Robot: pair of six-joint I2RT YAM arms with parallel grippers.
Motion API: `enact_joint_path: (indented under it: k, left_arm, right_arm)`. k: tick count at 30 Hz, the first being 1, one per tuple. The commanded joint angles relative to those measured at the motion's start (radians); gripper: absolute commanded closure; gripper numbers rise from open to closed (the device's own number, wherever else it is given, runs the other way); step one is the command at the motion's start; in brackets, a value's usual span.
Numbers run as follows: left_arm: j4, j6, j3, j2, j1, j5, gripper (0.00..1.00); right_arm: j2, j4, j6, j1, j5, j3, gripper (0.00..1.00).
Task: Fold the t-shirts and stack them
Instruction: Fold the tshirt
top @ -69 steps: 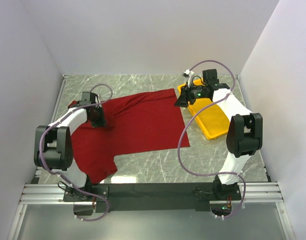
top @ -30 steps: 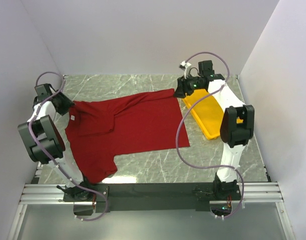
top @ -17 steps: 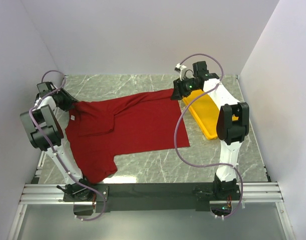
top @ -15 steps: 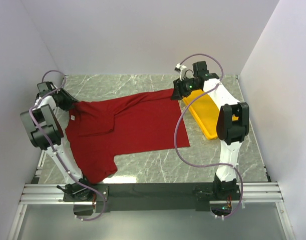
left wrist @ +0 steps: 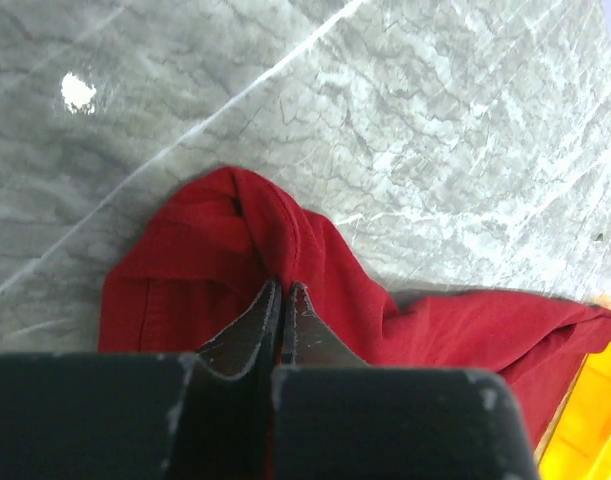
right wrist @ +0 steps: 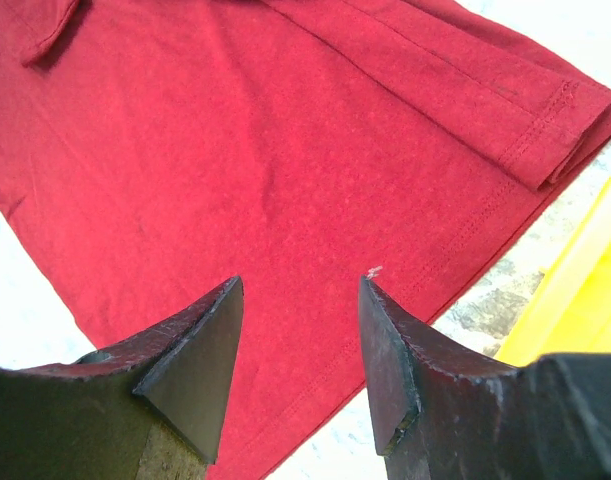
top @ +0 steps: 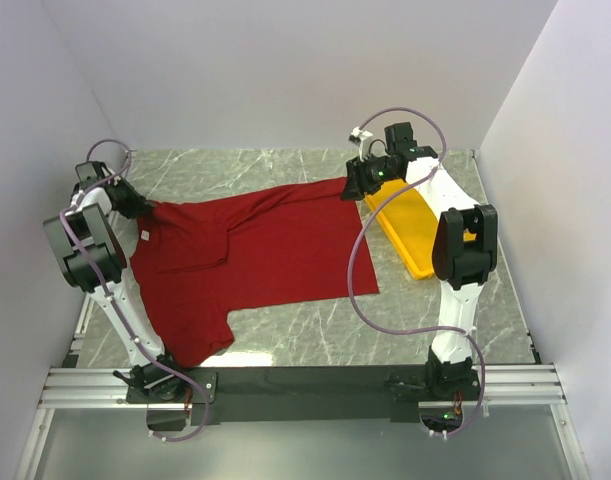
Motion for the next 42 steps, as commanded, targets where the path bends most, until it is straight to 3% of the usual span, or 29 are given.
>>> enact_joint_path:
  k: [1,9,22,25,26,28,33,36,39,40,41,42]
  left_arm:
    - [0.018,0.031,0.057,0.003,-0.001,-0.005,0.99]
    - [0.059,0.040,0.166,0.041,-0.001,-0.088,0.99]
    - [-0.003,0.028,0.256,0.117,0.001,-0.195,0.98]
    - [-0.026,0.034,0.293,0.147,0.001,-0.185,0.88]
    - [-0.026,0.037,0.296,0.146,0.001,-0.179,0.78]
    - [-0.005,0.036,0.287,0.123,0.001,-0.169,0.70]
    - [0.020,0.062,0.260,0.029,0.003,-0.162,0.52]
    - [0.068,0.088,0.186,-0.087,0.003,-0.152,0.49]
    - [0.137,0.086,0.047,-0.240,0.003,-0.155,0.31]
    - [0.156,0.085,0.004,-0.323,0.003,-0.169,0.29]
    - [0.186,0.080,-0.076,-0.363,0.004,-0.175,0.19]
    - [0.196,0.074,-0.116,-0.402,0.009,-0.181,0.16]
  right_arm:
    - [-0.031,-0.004,0.011,0.003,0.000,0.028,0.43]
    - [-0.030,-0.011,0.005,0.005,0.005,0.025,0.43]
    - [-0.027,-0.028,-0.047,0.003,0.018,0.035,0.43]
    - [-0.025,-0.040,-0.082,0.003,0.017,0.049,0.43]
    - [-0.025,-0.043,-0.113,0.003,0.011,0.052,0.42]
    - [-0.028,-0.050,-0.159,0.005,-0.003,0.054,0.41]
    - [-0.044,-0.085,-0.551,0.011,-0.074,0.045,0.38]
    - [-0.004,-0.053,-0.697,0.029,0.027,0.064,0.37]
    - [0.124,-0.109,-0.719,0.061,0.150,0.245,0.37]
    - [0.160,-0.128,-0.702,0.067,0.179,0.352,0.37]
    - [0.194,-0.123,-0.646,0.078,0.211,0.403,0.38]
    - [0.259,-0.123,-0.617,0.084,0.250,0.454,0.38]
